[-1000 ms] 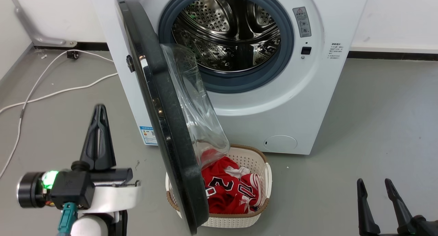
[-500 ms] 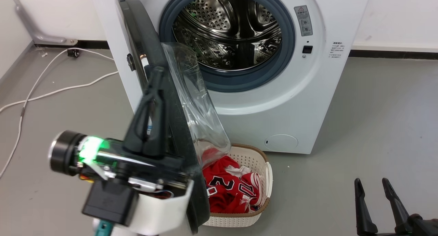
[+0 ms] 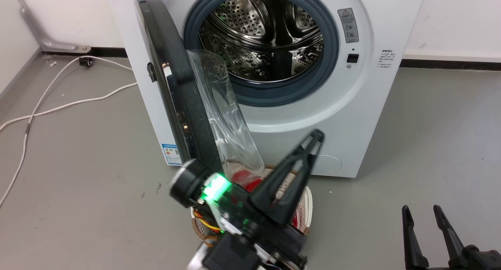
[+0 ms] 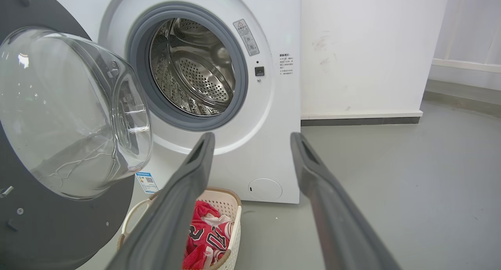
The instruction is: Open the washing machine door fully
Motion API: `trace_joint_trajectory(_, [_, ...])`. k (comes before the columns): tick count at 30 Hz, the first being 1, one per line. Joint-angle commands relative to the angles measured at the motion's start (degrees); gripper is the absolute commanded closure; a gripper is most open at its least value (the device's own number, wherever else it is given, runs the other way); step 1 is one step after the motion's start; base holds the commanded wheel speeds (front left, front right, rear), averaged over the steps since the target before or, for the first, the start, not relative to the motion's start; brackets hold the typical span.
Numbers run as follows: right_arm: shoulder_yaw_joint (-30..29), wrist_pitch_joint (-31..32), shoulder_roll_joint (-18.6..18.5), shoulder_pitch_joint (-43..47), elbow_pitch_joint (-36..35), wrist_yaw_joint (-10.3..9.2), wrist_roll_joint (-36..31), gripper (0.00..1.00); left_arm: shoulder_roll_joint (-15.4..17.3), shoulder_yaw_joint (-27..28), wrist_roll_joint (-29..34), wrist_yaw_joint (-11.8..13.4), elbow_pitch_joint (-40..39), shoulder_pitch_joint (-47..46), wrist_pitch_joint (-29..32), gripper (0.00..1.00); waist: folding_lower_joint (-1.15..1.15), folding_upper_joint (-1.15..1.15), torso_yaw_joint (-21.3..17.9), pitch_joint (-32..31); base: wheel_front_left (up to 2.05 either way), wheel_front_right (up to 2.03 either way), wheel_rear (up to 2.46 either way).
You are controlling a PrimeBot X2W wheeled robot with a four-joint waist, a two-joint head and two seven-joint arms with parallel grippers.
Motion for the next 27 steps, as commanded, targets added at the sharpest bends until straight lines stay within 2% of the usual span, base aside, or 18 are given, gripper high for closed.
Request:
trace_joint_trajectory(1, [0.1, -0.1, 0.2, -0.9, 0.1, -0.01, 0.3, 0.0, -0.1, -1.2, -0.5, -0.2, 0.9, 0.3, -0.1, 1.0, 0.0, 0.0, 0.0, 0.0, 0.0, 0.0, 0.0])
trace_joint_trajectory(7, [0.0, -0.1, 0.2, -0.8, 0.5, -0.01, 0.6, 0.0, -0.2, -7.0, -1.5, -0.5, 4.8, 1.6, -0.1, 1.0, 0.0, 0.0, 0.2, 0.0, 0.0, 0.0, 0.0])
trace_joint_trajectory(12, [0.1, -0.1, 0.2, -0.7, 0.8, -0.01, 0.6, 0.0, -0.3, -9.7, -2.1, -0.6, 8.0, 3.4, -0.1, 1.0, 0.0, 0.0, 0.7, 0.2, 0.0, 0.0, 0.0])
trace_joint_trajectory(27, [0.1, -0.1, 0.2, -1.3, 2.0, -0.01, 0.4, 0.0, 0.7, -8.2, -3.8, 1.4, 17.7, 9.2, -0.1, 1.0, 0.0, 0.0, 2.4, 1.1, 0.0, 0.0, 0.0])
